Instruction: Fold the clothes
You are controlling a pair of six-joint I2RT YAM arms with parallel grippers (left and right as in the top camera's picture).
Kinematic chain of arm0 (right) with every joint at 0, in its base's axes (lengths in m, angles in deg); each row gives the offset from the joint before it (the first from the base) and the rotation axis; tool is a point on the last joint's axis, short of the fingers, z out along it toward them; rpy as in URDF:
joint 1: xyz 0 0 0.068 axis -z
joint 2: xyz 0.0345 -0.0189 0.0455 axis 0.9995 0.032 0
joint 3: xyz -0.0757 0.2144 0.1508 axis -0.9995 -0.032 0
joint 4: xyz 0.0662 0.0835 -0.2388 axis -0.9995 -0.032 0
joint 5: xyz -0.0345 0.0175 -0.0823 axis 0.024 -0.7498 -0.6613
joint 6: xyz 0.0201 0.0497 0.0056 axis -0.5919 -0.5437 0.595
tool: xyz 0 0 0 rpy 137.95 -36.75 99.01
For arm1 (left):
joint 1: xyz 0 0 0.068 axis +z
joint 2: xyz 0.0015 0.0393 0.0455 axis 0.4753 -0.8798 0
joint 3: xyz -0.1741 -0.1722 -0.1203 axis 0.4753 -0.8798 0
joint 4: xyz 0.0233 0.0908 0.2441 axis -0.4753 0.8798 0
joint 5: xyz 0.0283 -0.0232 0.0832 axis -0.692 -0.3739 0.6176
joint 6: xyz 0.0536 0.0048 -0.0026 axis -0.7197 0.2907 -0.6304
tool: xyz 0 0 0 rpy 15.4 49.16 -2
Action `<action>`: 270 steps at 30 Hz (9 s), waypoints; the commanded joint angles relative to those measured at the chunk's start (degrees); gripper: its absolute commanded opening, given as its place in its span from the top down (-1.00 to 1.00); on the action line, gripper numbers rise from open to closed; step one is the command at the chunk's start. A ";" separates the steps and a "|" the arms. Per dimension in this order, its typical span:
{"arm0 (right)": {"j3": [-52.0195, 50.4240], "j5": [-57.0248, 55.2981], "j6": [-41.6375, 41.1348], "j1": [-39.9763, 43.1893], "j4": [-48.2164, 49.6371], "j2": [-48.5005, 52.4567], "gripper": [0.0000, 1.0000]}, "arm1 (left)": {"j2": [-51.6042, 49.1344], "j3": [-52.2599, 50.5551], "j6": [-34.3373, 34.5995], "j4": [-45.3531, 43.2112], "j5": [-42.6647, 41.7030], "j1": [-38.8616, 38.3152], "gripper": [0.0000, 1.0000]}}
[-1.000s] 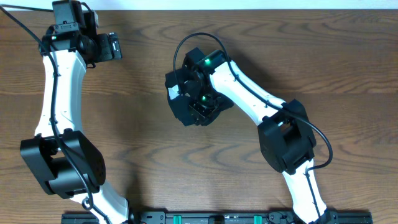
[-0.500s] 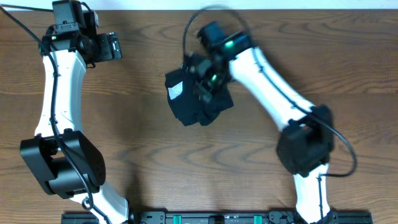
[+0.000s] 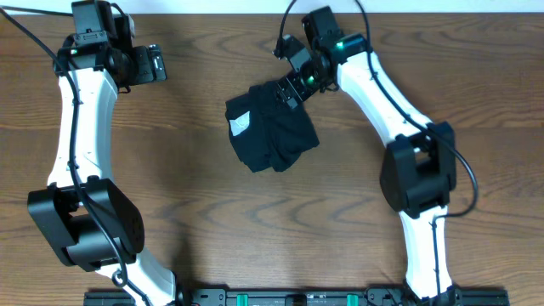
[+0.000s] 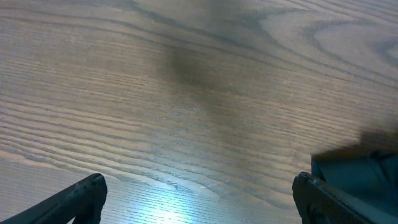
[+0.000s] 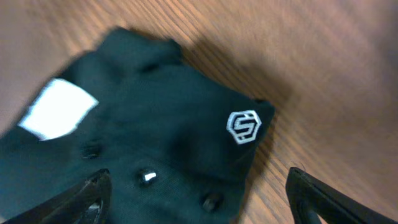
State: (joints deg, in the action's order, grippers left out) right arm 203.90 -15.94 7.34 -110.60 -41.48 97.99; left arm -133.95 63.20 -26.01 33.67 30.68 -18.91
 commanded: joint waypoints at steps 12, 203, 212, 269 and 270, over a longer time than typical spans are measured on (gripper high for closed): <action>-0.11 15.82 -0.26 3.41 10.64 9.27 -0.50 | -0.66 0.00 0.28 0.15 -0.42 -0.07 -0.92; -1.14 -13.75 -16.74 24.39 -2.62 -27.10 -0.99 | -4.39 0.00 1.75 -6.23 -0.79 -9.88 -0.96; -25.44 -14.05 -15.96 23.39 20.33 -40.92 -0.98 | -4.39 0.00 1.75 -6.23 -0.79 -9.88 -0.96; -115.84 -17.05 -14.32 27.52 46.47 -132.50 -0.99 | -4.39 0.00 1.75 -6.23 -0.79 -9.88 -0.96; -115.84 -17.05 -14.32 27.52 46.47 -132.50 -0.99 | -4.39 0.00 1.75 -6.23 -0.79 -9.88 -0.96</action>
State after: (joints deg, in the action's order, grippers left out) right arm 88.24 -33.25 -7.59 -83.57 5.19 -34.09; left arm -138.01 63.20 -24.51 27.35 29.80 -28.68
